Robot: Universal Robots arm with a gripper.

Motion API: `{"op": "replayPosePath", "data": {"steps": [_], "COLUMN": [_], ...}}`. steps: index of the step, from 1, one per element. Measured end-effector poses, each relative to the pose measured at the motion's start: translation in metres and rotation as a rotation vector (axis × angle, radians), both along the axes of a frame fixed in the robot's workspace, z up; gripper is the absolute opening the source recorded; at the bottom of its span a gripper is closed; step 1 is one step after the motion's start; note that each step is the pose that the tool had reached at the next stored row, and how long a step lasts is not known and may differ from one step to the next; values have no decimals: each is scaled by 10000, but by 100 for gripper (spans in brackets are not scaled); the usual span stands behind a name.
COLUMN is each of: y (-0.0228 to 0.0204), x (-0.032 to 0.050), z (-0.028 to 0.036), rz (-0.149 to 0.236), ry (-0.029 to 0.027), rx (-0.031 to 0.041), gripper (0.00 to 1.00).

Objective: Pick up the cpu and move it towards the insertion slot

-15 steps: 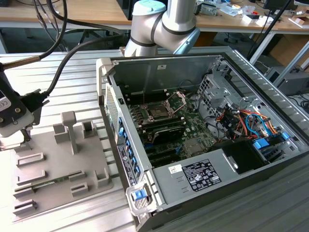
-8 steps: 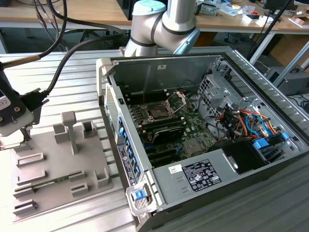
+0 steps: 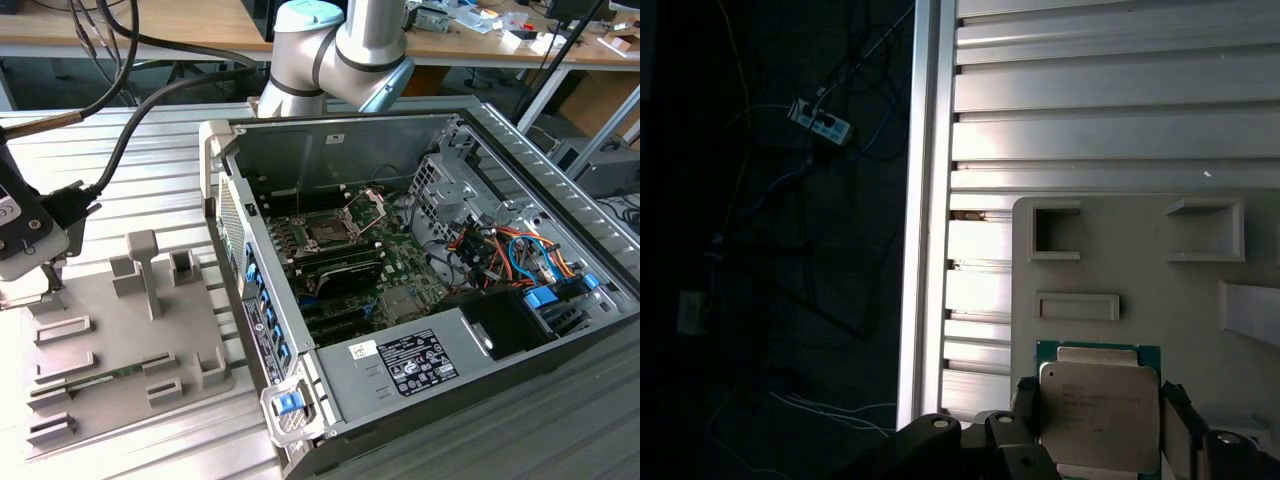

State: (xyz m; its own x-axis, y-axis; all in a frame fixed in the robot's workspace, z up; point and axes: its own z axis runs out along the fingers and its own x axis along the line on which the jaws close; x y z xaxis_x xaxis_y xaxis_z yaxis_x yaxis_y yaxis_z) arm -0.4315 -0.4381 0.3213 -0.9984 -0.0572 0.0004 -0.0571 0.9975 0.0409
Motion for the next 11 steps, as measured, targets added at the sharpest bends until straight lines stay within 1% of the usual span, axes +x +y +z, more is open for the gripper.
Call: {"op": "replayPosePath", "data": {"steps": [11], "y": [0], "x": [0], "z": [28], "rz": [0], "ry": [-1], "rx": [1], "gripper": [55]}}
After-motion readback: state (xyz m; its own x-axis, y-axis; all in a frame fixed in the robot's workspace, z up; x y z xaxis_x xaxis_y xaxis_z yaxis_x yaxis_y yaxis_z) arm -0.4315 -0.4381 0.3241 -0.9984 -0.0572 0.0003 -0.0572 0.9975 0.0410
